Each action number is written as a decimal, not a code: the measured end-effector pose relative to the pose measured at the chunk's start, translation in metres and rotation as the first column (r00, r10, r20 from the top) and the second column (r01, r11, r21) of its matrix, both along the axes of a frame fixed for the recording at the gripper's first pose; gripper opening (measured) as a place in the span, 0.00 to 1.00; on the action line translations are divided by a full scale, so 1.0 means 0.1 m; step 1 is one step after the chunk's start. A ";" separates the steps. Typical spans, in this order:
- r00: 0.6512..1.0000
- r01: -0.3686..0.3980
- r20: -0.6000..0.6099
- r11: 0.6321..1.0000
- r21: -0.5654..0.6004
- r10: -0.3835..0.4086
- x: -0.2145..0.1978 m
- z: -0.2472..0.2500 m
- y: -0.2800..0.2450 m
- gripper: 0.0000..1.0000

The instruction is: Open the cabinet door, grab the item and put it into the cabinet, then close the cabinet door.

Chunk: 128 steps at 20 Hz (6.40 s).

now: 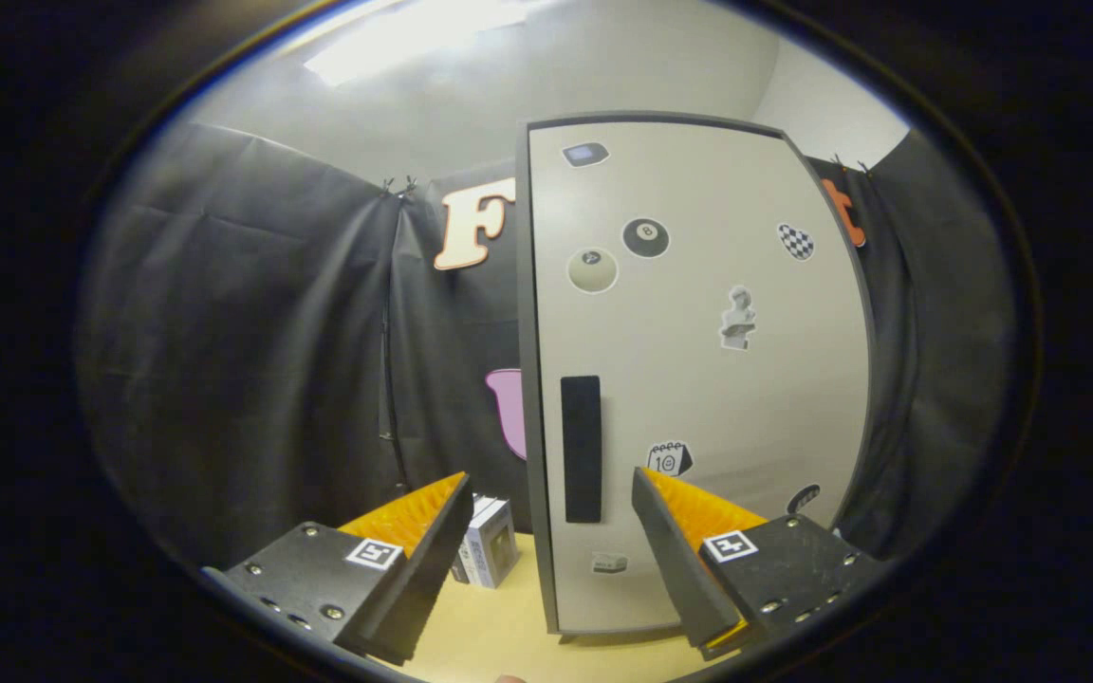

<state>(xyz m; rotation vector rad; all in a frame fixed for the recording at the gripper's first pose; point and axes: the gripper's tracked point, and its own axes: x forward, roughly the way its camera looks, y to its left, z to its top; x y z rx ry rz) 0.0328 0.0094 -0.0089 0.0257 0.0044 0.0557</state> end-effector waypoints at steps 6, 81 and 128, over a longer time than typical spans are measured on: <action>0.999 -0.006 -0.035 1.000 0.000 0.006 0.29 -0.16 0.02 1.00; 0.876 0.482 0.011 0.871 -0.098 -0.483 -1.42 0.05 -1.64 0.08; 0.915 0.374 -0.094 0.913 -0.161 -0.392 -1.57 -0.55 -1.61 0.21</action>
